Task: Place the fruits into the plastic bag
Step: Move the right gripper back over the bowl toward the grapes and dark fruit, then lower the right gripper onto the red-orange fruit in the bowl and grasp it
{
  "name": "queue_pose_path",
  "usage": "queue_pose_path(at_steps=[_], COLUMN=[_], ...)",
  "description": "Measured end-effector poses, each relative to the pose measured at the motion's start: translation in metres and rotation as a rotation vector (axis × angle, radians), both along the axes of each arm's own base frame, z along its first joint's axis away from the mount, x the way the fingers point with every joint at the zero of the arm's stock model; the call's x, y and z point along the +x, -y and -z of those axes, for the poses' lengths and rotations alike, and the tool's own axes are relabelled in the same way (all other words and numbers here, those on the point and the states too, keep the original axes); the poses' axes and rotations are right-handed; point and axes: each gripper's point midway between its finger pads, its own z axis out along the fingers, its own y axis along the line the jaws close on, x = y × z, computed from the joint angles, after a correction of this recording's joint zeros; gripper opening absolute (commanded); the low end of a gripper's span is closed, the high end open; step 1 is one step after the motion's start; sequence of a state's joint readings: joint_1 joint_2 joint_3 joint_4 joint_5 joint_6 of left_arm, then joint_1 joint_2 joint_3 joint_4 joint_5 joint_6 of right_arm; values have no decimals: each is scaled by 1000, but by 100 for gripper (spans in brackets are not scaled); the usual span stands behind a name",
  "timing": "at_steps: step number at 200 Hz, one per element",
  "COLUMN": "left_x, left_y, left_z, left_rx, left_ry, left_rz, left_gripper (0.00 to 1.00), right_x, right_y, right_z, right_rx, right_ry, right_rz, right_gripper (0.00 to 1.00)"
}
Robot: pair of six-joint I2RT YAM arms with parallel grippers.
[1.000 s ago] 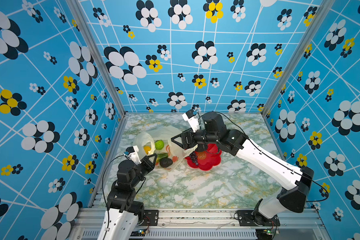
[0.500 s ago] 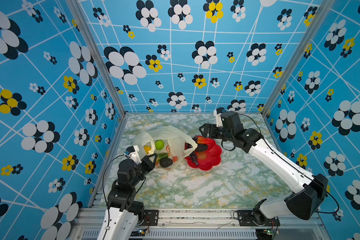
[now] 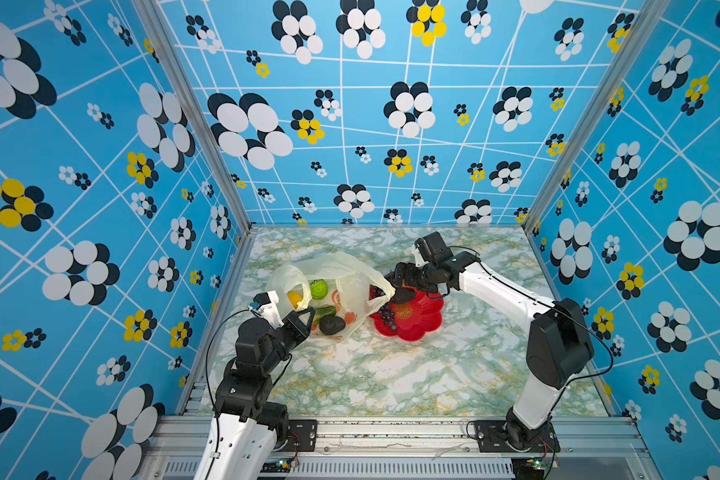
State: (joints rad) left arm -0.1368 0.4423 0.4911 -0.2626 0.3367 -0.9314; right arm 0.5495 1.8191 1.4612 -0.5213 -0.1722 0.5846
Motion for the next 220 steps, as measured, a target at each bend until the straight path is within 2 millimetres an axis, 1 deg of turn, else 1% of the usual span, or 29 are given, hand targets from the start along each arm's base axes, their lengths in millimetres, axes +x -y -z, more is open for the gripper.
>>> queue_pose_path(at_steps=[19, 43, 79, 109, 136, 156, 183, 199, 220], left_x=[-1, -1, -1, -1, -1, -2, -4, -4, -4], left_y=[0, 0, 0, 0, 0, -1, -2, -2, -2], left_z=[-1, -1, -1, -1, -1, -1, 0, 0, 0], left_rx=[0, 0, 0, 0, 3, 7, 15, 18, 17], left_ry=[6, 6, 6, 3, 5, 8, 8, 8, 9], left_rz=[0, 0, -1, -1, 0, 1, -1, -3, -3], left_gripper=[0, 0, 0, 0, 0, 0, 0, 0, 0], right_x=[3, 8, 8, 10, 10, 10, 13, 15, 8], right_y=[-9, -22, -37, -48, -53, -49, -35, -24, -3], right_z=[8, 7, 7, 9, 13, 17, 20, 13, 0], right_rx=[-1, -1, 1, -14, -33, -61, -133, -145, -80], right_ry=[-22, -20, -25, -24, -35, -37, -24, -9, 2], right_rz=[-17, -51, -92, -127, -151, -149, -115, -62, 64], right_gripper=[94, 94, 94, 94, 94, 94, 92, 87, 85])
